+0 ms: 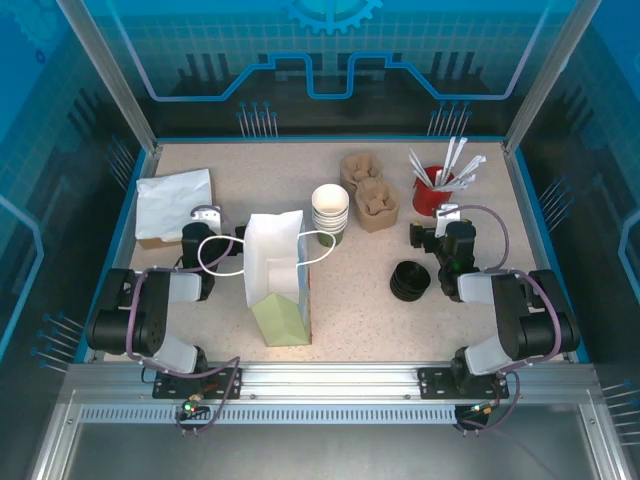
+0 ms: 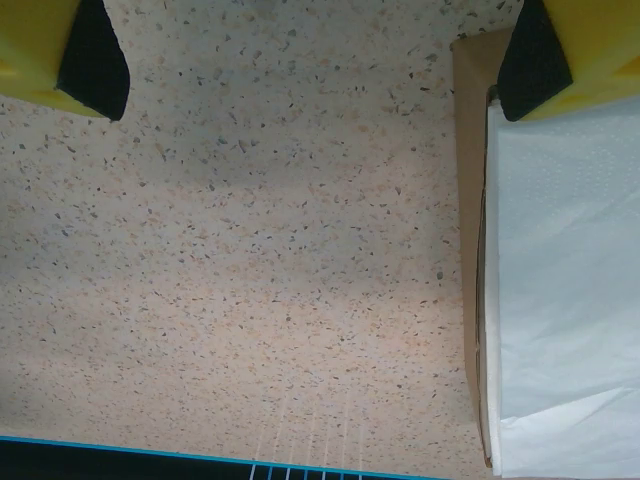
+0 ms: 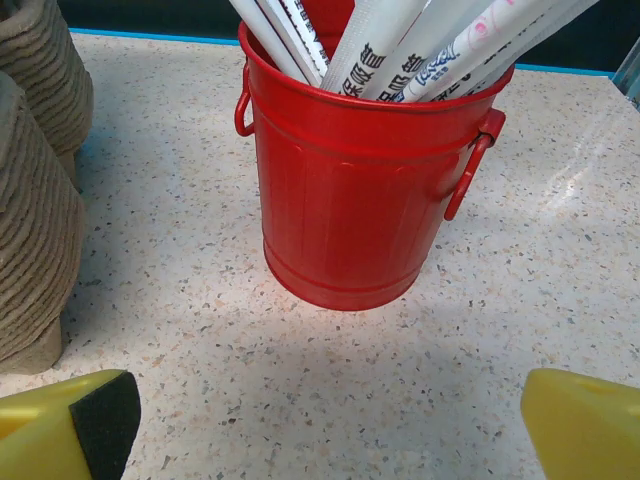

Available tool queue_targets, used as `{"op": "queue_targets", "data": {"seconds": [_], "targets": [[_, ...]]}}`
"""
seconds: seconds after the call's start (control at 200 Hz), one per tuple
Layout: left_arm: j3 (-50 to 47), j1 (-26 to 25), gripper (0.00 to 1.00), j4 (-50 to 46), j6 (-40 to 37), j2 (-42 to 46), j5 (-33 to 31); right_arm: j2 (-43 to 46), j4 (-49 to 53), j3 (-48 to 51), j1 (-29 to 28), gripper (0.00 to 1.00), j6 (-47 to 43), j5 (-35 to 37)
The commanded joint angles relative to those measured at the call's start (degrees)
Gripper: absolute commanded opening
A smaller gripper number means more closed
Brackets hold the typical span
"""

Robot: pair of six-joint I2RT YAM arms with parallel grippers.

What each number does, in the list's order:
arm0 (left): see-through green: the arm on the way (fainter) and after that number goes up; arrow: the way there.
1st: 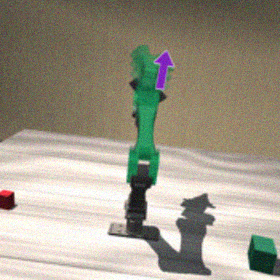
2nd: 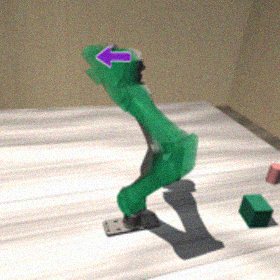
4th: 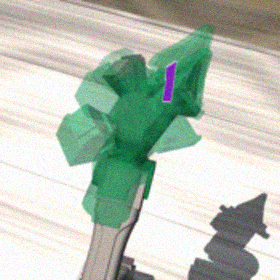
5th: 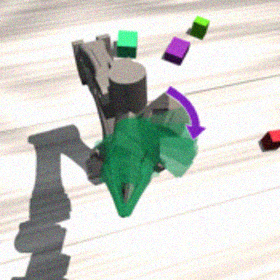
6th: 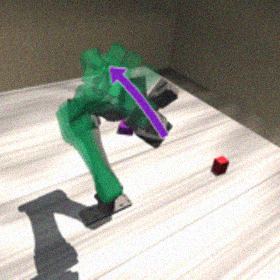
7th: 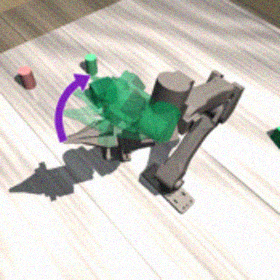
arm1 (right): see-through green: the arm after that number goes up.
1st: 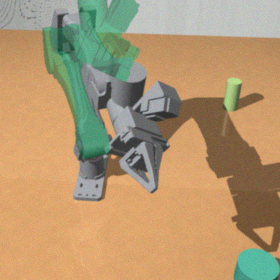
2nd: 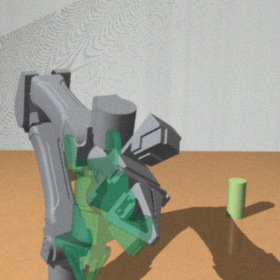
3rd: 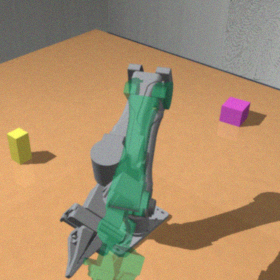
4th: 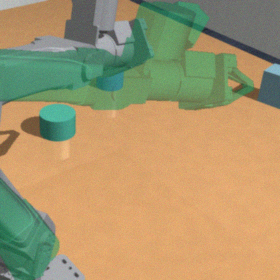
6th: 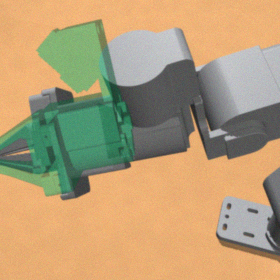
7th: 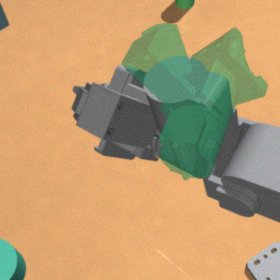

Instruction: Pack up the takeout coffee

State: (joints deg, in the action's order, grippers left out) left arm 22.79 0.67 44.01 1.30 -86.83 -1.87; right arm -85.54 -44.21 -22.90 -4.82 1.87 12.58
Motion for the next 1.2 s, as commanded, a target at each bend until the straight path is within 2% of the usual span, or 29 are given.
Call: {"op": "queue_targets", "data": {"seconds": [0.0,0.505,0.605,0.71,0.82,0.91,1.016,1.191], "targets": [[1.21,-0.14,0.99,0.64,-0.97,0.02,0.47,-0.51,-1.86,-0.22,0.44,1.00,0.22,-0.27],[1.18,-0.10,0.99,0.68,-0.86,0.05,0.64,-0.51,-1.67,-0.34,0.67,1.00,0.36,-0.62],[1.36,0.01,0.99,-1.65,1.55,2.37,-4.35,-0.07,-1.22,-0.48,1.06,1.00,0.61,-1.36],[3.60,0.77,0.99,-12.45,3.98,9.71,-8.81,4.74,7.50,-3.01,2.09,1.00,1.72,-1.31],[12.35,2.88,0.99,-31.01,5.99,16.62,-10.50,12.61,18.97,-5.58,2.50,1.00,2.29,0.73],[20.85,6.67,0.99,-44.84,11.95,18.77,-9.74,19.11,27.53,-7.34,2.60,1.00,3.04,0.68],[34.01,11.88,0.99,-63.05,18.43,17.33,-3.90,26.49,39.18,-10.30,2.58,1.00,5.39,0.70],[52.37,12.33,0.97,-85.08,15.24,15.20,10.95,34.32,60.02,-17.94,2.53,1.00,11.58,-3.43]]}}
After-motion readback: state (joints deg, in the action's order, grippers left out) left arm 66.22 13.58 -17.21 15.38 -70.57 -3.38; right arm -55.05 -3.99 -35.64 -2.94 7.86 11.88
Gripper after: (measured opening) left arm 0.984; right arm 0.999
